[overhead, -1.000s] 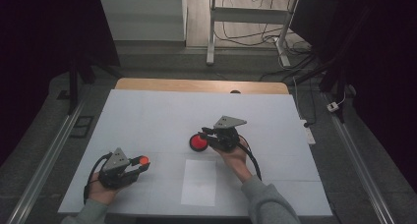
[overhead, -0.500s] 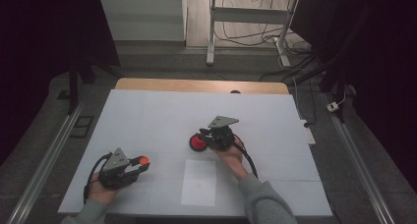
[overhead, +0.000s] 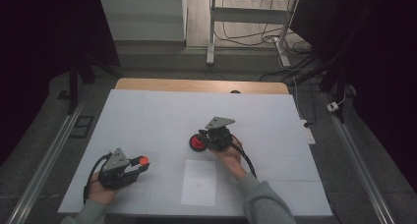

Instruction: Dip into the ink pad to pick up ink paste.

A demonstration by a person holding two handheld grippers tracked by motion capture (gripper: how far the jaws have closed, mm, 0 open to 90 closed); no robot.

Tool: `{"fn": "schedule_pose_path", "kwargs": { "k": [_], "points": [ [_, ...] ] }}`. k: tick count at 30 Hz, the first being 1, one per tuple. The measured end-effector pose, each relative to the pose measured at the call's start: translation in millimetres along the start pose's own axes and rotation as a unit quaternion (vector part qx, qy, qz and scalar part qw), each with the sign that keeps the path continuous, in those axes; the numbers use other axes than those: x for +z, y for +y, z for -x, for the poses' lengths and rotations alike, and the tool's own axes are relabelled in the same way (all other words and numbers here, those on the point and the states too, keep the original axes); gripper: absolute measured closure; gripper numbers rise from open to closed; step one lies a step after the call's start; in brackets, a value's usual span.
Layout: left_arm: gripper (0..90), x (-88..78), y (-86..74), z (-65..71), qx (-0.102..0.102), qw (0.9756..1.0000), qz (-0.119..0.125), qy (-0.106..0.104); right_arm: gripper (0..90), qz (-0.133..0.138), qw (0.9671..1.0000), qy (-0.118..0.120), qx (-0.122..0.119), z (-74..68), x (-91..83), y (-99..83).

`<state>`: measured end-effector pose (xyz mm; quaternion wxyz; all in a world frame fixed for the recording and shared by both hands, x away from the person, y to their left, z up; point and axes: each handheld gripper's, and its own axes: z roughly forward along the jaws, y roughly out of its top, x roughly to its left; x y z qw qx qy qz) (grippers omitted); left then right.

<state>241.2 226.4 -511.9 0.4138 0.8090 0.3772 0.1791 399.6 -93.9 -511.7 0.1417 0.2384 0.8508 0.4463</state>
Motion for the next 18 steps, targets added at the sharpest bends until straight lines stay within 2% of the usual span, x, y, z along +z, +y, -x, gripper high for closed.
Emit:
{"fn": "schedule_pose_path", "kwargs": {
  "k": [5,10,14,18],
  "points": [
    [65.0,-0.2,-0.1,-0.2,-0.001,1.0000,0.001,-0.001,73.1,-0.017,0.9998,-0.002,-0.010,-2.5,3.5,-0.6],
    [65.0,-0.7,-0.2,-0.5,-0.003,1.0000,0.002,0.000,73.1,-0.013,0.9999,0.001,-0.003,-0.9,4.1,-2.0],
    [65.0,-0.4,-0.1,0.0,-0.002,1.0000,0.002,0.000,73.3,-0.019,0.9997,-0.009,-0.014,-3.6,4.2,-1.6],
    [65.0,-0.8,0.1,0.3,-0.002,1.0000,0.002,-0.001,73.4,-0.013,0.9999,-0.004,-0.007,-2.8,4.1,-3.6]
  ]
}}
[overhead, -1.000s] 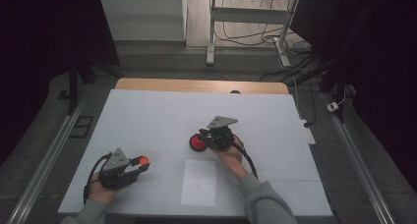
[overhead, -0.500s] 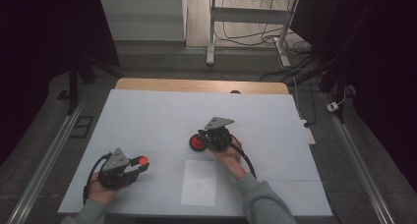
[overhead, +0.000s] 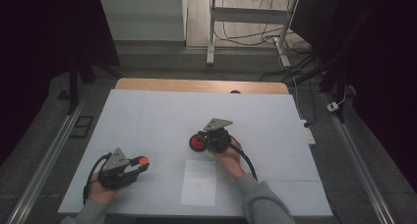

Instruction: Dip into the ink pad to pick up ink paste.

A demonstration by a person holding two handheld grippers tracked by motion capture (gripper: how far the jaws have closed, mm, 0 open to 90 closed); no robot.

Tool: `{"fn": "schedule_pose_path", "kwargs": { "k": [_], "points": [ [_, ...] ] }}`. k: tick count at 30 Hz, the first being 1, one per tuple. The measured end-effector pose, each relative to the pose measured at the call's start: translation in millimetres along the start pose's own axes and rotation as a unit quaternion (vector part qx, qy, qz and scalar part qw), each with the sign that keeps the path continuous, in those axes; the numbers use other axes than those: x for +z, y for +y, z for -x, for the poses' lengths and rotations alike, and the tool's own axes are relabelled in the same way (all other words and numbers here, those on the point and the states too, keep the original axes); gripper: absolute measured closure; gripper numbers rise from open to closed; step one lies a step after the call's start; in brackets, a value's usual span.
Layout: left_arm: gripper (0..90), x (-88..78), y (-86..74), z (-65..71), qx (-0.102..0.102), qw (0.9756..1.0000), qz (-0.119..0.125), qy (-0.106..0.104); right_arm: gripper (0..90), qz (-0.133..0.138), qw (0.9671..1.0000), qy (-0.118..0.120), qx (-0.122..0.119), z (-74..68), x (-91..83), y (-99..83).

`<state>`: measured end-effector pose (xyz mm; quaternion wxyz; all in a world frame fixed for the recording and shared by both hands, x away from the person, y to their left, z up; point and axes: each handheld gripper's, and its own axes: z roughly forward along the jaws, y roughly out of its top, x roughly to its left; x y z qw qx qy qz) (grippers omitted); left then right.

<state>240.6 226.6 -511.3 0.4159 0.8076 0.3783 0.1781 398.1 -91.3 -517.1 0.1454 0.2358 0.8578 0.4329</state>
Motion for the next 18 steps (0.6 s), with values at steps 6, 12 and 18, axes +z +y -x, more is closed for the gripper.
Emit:
{"fn": "schedule_pose_path", "kwargs": {
  "k": [6,12,18],
  "points": [
    [65.0,-0.9,0.4,0.7,-0.001,1.0000,0.002,0.003,73.5,0.011,0.9999,0.001,0.001,0.6,-0.3,-3.8],
    [65.0,-0.5,0.3,0.5,-0.001,1.0000,0.001,0.002,73.5,0.016,0.9999,0.005,0.003,1.4,-0.2,-5.6],
    [65.0,-1.5,0.5,0.8,-0.002,1.0000,0.002,0.002,73.6,0.021,0.9998,0.001,-0.001,-0.3,-0.3,-7.4]
  ]
}}
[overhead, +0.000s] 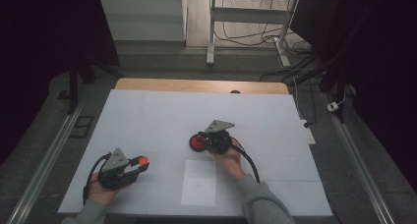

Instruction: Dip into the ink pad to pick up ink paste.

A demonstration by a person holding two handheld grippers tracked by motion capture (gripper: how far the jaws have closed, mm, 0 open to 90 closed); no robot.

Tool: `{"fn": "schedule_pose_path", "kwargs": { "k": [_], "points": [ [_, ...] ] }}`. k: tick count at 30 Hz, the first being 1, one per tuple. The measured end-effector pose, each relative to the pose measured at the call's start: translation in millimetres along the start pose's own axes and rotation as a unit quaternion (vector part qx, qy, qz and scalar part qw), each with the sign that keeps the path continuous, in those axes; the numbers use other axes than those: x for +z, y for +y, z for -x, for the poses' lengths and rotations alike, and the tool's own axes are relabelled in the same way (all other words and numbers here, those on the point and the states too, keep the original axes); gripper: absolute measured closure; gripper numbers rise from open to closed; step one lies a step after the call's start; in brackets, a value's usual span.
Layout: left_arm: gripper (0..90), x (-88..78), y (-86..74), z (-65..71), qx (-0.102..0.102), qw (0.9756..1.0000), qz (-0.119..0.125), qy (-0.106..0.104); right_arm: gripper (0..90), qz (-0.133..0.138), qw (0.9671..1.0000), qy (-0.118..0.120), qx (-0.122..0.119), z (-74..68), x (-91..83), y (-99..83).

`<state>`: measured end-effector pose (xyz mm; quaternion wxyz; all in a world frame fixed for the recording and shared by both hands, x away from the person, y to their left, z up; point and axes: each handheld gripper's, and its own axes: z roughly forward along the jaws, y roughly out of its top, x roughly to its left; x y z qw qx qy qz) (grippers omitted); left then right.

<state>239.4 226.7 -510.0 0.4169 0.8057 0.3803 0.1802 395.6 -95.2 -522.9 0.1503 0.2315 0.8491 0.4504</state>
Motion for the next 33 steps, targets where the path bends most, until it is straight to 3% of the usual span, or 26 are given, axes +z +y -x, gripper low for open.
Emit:
{"fn": "schedule_pose_path", "kwargs": {
  "k": [6,9,11,17,19,20,23,28,33],
  "points": [
    [65.0,-0.2,-0.2,-0.7,-0.001,1.0000,0.000,0.001,73.6,0.003,1.0000,0.000,-0.002,0.4,0.2,-1.2],
    [65.0,-0.3,0.2,-0.5,0.000,1.0000,0.001,0.002,73.6,0.009,0.9999,0.005,0.003,1.7,0.8,-2.4],
    [65.0,-0.8,0.4,-0.2,0.000,1.0000,0.003,0.004,73.5,0.017,0.9996,0.011,0.019,4.3,0.9,-4.6],
    [65.0,-0.6,0.2,-0.8,0.000,1.0000,0.002,0.005,73.4,0.010,0.9999,0.004,0.006,1.4,0.2,-2.0],
    [65.0,-0.9,0.0,-1.4,0.000,1.0000,0.002,0.004,73.2,0.012,0.9996,0.011,0.022,4.9,-0.5,-1.3],
    [65.0,-0.9,-0.1,-1.8,0.000,1.0000,0.002,0.005,73.2,0.027,0.9994,0.001,0.024,7.3,-3.7,-1.2],
    [65.0,-0.9,-0.6,-3.4,-0.001,1.0000,0.003,0.004,73.2,0.078,0.9953,0.006,0.057,17.7,-21.1,7.4],
    [65.0,-0.2,-0.4,-2.6,-0.001,1.0000,0.002,0.004,73.2,0.093,0.9946,0.008,0.047,17.0,-35.6,19.4],
    [65.0,-0.5,-0.2,-2.2,-0.001,1.0000,0.001,0.004,73.2,0.055,0.9983,0.008,0.016,7.0,-22.5,19.5]
  ]
}}
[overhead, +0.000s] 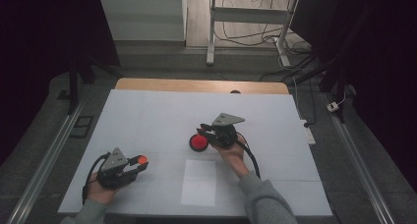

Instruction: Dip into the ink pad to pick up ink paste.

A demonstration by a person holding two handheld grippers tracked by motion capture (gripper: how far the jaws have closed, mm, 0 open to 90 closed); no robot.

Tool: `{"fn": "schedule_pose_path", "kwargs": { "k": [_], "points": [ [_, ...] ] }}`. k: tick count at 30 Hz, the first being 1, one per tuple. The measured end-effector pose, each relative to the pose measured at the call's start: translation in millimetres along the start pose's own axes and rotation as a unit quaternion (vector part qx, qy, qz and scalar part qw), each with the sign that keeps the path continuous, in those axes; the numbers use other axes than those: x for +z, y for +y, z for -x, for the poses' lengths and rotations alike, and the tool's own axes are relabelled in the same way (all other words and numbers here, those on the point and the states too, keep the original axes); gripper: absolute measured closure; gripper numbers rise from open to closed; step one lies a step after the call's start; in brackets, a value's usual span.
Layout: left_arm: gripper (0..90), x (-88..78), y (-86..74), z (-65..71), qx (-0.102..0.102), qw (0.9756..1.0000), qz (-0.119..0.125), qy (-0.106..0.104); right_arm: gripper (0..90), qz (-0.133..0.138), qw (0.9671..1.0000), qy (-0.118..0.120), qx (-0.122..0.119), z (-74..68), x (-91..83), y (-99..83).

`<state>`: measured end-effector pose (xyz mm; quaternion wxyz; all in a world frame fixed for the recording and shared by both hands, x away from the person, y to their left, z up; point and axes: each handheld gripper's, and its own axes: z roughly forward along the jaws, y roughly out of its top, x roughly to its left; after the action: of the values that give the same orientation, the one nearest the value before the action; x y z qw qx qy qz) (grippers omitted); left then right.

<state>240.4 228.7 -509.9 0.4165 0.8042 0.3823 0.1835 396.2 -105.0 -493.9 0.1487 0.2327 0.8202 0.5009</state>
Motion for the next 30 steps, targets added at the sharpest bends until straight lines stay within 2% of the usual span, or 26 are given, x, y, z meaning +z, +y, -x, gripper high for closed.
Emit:
{"fn": "schedule_pose_path", "kwargs": {
  "k": [8,13,19,22,30],
  "points": [
    [64.9,0.4,-0.4,-0.1,0.001,1.0000,-0.002,-0.002,73.1,-0.038,0.9991,0.014,-0.012,-4.7,18.8,-8.3],
    [64.9,0.8,-0.6,-0.3,0.001,1.0000,-0.003,-0.003,73.1,-0.054,0.9982,0.014,-0.022,-6.3,22.8,-10.8],
    [64.9,0.3,-0.5,-0.4,0.000,1.0000,-0.003,-0.002,73.1,-0.066,0.9975,0.015,-0.023,-5.6,26.2,-14.5],
    [64.9,-0.3,-0.6,-0.2,-0.001,1.0000,-0.001,-0.002,73.3,-0.059,0.9980,0.018,-0.010,-4.1,26.4,-16.8],
    [64.9,-1.7,0.4,1.4,0.000,1.0000,0.000,-0.003,73.4,-0.055,0.9984,0.013,-0.005,-4.9,25.9,-19.6]
  ]
}}
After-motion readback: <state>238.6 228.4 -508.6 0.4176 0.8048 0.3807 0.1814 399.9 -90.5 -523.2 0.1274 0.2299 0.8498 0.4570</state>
